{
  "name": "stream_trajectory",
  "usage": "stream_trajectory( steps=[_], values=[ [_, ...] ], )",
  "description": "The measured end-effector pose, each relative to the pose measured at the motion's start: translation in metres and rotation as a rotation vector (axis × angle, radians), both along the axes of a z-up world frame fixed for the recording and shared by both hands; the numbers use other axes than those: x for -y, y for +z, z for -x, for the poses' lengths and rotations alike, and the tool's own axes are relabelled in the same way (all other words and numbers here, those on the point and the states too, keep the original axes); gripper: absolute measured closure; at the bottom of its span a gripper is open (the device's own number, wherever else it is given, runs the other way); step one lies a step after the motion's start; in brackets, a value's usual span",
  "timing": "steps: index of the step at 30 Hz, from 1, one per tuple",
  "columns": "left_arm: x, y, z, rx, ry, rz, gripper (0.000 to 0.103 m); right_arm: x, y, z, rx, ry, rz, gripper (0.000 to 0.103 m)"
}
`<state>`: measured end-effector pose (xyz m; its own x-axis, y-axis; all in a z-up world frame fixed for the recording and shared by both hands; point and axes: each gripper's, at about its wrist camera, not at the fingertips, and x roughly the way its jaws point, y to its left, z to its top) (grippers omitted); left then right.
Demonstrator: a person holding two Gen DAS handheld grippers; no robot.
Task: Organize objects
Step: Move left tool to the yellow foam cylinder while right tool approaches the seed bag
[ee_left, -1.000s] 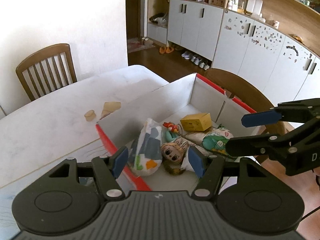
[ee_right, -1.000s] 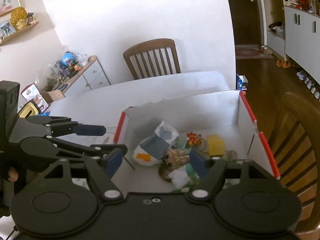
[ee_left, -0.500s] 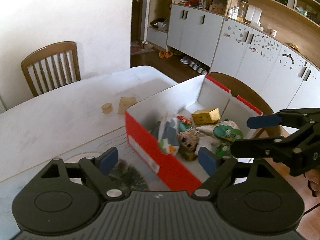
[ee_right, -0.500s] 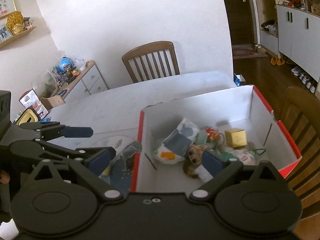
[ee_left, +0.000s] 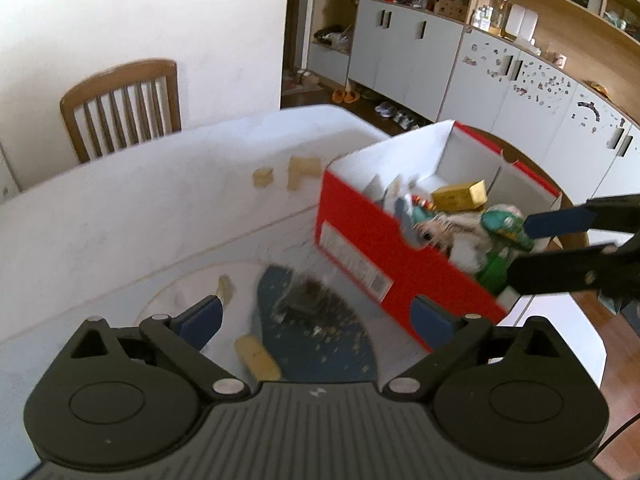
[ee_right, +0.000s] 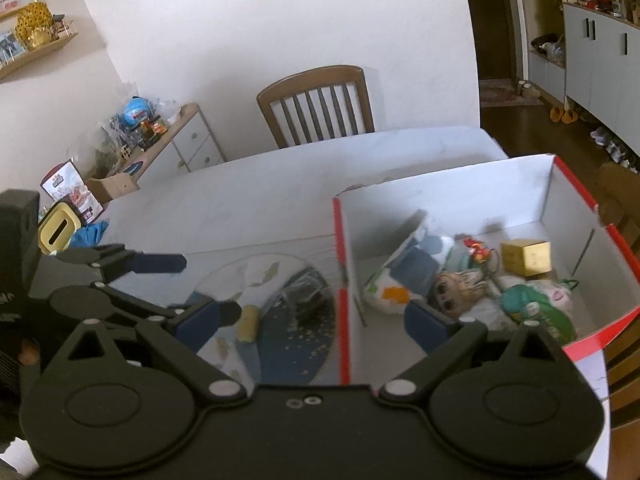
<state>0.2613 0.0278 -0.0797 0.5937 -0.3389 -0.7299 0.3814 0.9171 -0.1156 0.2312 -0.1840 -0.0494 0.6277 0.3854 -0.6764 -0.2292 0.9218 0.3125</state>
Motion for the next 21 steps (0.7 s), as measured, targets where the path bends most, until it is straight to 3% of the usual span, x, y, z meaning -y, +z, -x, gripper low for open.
stream_trajectory(
  steps=[5, 11, 21],
  values=[
    [-0.017, -0.024, 0.004, 0.045, 0.046, -0.054, 0.002, -0.023, -0.003, -0.007, -0.018, 0.012, 0.019, 0.004],
    [-0.036, -0.044, 0.001, 0.056, 0.068, -0.053, 0.002, -0.047, -0.012, -0.018, -0.058, 0.019, 0.02, 0.004],
    [-0.029, -0.076, 0.003, 0.073, -0.023, -0.086, 0.002, -0.087, -0.037, -0.042, -0.141, 0.035, 0.022, 0.005]
  ],
)
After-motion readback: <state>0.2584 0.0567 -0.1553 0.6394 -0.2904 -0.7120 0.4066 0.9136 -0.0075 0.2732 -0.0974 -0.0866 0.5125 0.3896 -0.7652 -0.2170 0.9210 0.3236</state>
